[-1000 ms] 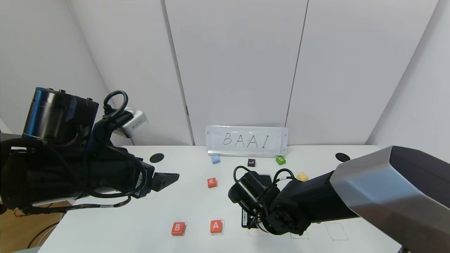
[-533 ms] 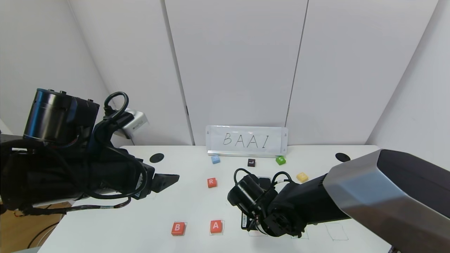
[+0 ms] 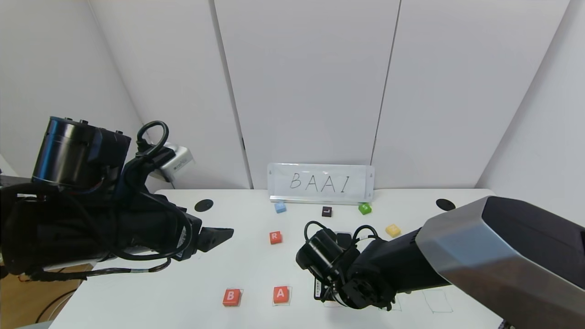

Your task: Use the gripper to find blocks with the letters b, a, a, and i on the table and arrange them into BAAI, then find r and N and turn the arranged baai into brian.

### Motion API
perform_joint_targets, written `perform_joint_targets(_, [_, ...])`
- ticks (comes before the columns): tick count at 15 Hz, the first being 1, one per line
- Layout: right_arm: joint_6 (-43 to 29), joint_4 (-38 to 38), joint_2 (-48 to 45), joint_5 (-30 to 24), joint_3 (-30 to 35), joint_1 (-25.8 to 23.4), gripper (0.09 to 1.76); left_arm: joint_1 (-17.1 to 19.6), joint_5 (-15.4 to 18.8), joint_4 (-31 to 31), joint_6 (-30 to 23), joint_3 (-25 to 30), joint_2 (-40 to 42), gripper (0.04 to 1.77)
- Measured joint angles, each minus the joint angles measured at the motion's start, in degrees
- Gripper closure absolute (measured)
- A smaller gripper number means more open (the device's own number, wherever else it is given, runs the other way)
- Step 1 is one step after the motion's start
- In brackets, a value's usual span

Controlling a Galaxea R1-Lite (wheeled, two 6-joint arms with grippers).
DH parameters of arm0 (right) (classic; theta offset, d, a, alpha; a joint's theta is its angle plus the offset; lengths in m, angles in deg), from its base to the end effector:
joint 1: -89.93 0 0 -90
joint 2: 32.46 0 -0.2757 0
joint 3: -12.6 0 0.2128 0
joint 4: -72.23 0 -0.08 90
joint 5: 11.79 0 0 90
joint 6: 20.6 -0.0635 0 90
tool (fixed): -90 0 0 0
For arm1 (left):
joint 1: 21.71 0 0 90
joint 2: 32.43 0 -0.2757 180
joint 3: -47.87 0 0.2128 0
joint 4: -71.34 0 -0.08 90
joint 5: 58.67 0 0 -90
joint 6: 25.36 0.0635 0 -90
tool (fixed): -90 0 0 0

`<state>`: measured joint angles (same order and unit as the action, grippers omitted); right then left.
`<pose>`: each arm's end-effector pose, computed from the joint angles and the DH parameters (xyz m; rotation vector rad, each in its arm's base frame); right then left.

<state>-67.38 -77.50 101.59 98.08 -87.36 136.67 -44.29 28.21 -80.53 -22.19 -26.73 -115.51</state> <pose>0.3093 0.2972 -0.0471 0.1221 1.0171 0.0079 0.2713 -0.1091 0.1568 0.1958 0.6171 -0.3454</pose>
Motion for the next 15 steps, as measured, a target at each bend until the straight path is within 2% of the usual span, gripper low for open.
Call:
perform_joint_targets(1, [0.02, 0.00, 0.00, 0.00, 0.04, 0.01, 1.31, 0.00, -0.02, 0.00, 0.00, 0.02, 0.00, 0.09])
perform_joint_targets(4, [0.00, -0.02, 0.00, 0.00, 0.09, 0.06, 0.96, 0.00, -0.02, 0.02, 0.05, 0.05, -0.05, 0.09])
perform_joint_targets(8, [0.02, -0.02, -0.52, -0.13, 0.09, 0.12, 0.63, 0.00, 0.00, 0.02, 0.09, 0.05, -0.07, 0.09])
perform_joint_targets(11, [0.09, 0.24, -2.18, -0.15, 0.22, -0.41, 0.47, 0.00, -0.02, 0.00, 0.06, 0.05, -0.13, 0.09])
perform_joint_targets(15, [3.07, 0.71, -5.52, -0.57, 1.08, -1.93, 0.34, 0.00, -0.02, 0.00, 0.06, 0.05, -0.13, 0.09])
